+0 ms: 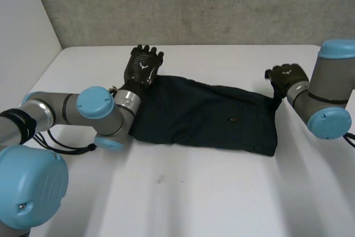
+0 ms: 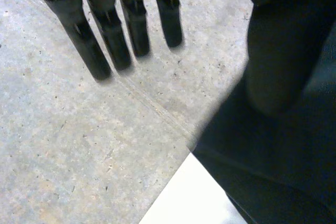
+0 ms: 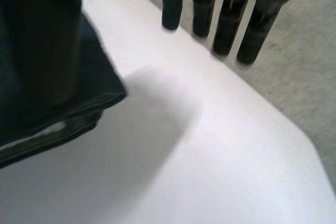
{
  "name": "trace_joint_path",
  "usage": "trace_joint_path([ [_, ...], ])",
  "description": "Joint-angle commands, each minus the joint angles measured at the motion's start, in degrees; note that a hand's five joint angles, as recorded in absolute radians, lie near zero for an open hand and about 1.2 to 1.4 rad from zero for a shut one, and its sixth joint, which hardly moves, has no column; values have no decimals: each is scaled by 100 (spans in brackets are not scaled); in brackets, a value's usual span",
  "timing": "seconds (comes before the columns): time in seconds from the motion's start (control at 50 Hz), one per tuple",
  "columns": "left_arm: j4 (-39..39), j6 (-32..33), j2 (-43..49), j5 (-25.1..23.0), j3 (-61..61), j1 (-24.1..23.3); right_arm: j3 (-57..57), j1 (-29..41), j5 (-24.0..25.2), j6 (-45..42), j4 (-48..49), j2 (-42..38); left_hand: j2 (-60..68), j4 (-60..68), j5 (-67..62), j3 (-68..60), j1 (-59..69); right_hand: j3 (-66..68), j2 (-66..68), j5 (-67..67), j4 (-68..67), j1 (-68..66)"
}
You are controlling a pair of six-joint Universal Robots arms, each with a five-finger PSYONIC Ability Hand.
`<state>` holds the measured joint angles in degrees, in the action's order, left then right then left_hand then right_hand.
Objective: Fold the shorts.
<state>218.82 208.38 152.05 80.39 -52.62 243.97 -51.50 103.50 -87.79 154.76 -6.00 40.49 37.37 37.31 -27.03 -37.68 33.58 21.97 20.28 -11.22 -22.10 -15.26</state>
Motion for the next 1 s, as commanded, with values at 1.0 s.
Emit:
trace_joint_path([
  [1.0,-1913,-2654,-4218,1453,-4837,-395,-4527,-40,842,283,1962,2024,-2497,-2491,2463,2528,-2118,5803,5972,-5878,-5790,-6474],
])
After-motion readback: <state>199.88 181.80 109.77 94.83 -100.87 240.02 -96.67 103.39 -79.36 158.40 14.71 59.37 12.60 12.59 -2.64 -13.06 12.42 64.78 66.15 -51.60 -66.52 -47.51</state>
